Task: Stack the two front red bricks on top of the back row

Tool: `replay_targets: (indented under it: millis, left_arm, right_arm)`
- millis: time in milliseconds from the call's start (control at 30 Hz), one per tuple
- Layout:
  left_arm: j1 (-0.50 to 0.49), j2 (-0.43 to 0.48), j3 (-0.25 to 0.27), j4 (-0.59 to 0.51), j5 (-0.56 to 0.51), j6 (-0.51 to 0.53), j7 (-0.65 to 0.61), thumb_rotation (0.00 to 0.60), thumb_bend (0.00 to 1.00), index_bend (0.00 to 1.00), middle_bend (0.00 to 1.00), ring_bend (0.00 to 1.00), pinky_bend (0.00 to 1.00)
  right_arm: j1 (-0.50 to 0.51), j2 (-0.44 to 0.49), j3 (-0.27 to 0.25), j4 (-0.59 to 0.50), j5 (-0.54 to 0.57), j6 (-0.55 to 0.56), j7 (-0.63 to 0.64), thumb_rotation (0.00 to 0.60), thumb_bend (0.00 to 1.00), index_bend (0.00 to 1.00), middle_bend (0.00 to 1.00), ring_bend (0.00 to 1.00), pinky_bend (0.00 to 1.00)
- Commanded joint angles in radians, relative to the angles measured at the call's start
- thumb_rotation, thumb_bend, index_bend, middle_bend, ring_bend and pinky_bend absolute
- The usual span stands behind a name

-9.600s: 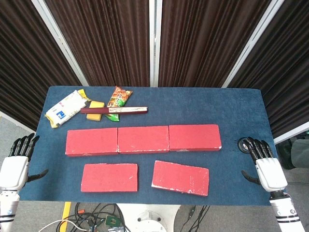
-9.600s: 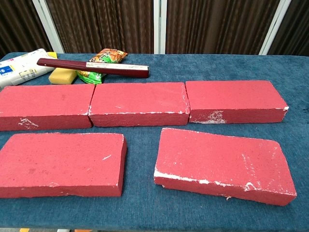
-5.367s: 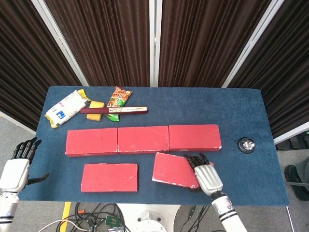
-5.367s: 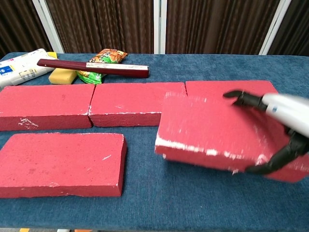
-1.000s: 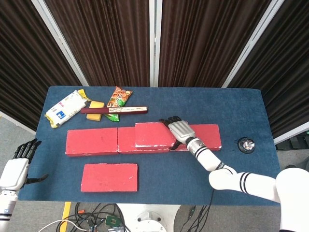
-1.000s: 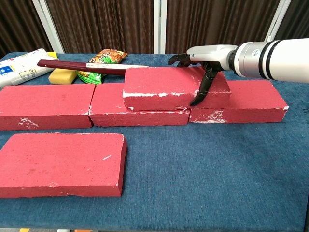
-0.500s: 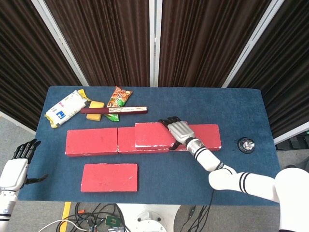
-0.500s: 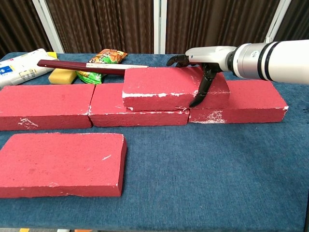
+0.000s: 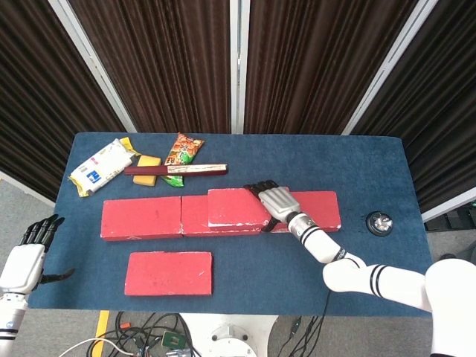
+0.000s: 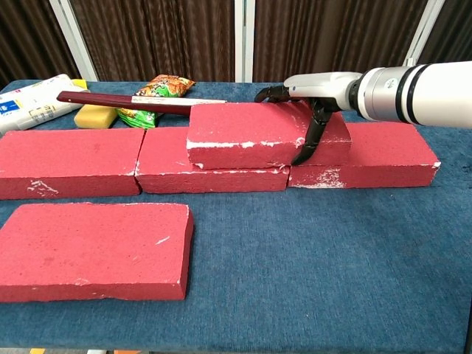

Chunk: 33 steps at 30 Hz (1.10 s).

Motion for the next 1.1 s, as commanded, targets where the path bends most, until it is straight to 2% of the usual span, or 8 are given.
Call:
replay_targets:
  millis: [33, 367, 567, 800, 933, 1100]
  left_arm:
    - [0.0, 0.0, -0.001, 0.0, 0.0, 0.0, 0.0, 0.6, 0.0, 0.01, 0.0, 0.0, 0.0]
    - [-0.002, 0.002, -0.001, -0.005, 0.001, 0.0, 0.004, 0.6, 0.0, 0.01, 0.0, 0.0, 0.0]
    - [-0.006, 0.004, 0.001, -0.017, 0.005, -0.005, 0.018, 0.6, 0.0, 0.01, 0.0, 0.0, 0.0]
    - [-0.023, 0.01, 0.013, -0.056, 0.02, -0.036, 0.04, 0.6, 0.0, 0.01, 0.0, 0.0, 0.0]
    - [-0.046, 0.035, 0.031, -0.113, 0.056, -0.068, 0.021, 0.6, 0.0, 0.01, 0.0, 0.0, 0.0]
    - [-0.083, 0.033, 0.065, -0.195, 0.081, -0.151, 0.068, 0.6, 0.0, 0.01, 0.0, 0.0, 0.0]
  right_arm:
    - [-0.008, -0.001, 0.007, -0.001, -0.022, 0.012, 0.016, 0.6, 0.0, 0.0, 0.0, 0.0, 0.0]
    - [-0.036, 0.024, 0.024, -0.028, -0.114, 0.021, 0.088, 0.6, 0.0, 0.0, 0.0, 0.0, 0.0]
    - [-0.049, 0.108, 0.014, -0.119, -0.124, 0.013, 0.083, 0.6, 0.0, 0.0, 0.0, 0.0, 0.0]
    - [-0.124, 0.231, 0.033, -0.253, -0.183, 0.116, 0.131, 0.6, 0.0, 0.0, 0.0, 0.0, 0.0]
    - [-0.173, 0.284, 0.049, -0.277, -0.214, 0.172, 0.188, 0.6, 0.0, 0.0, 0.0, 0.0, 0.0]
    - [-0.221, 0.346, 0.068, -0.279, -0.244, 0.195, 0.285, 0.6, 0.0, 0.0, 0.0, 0.0, 0.0]
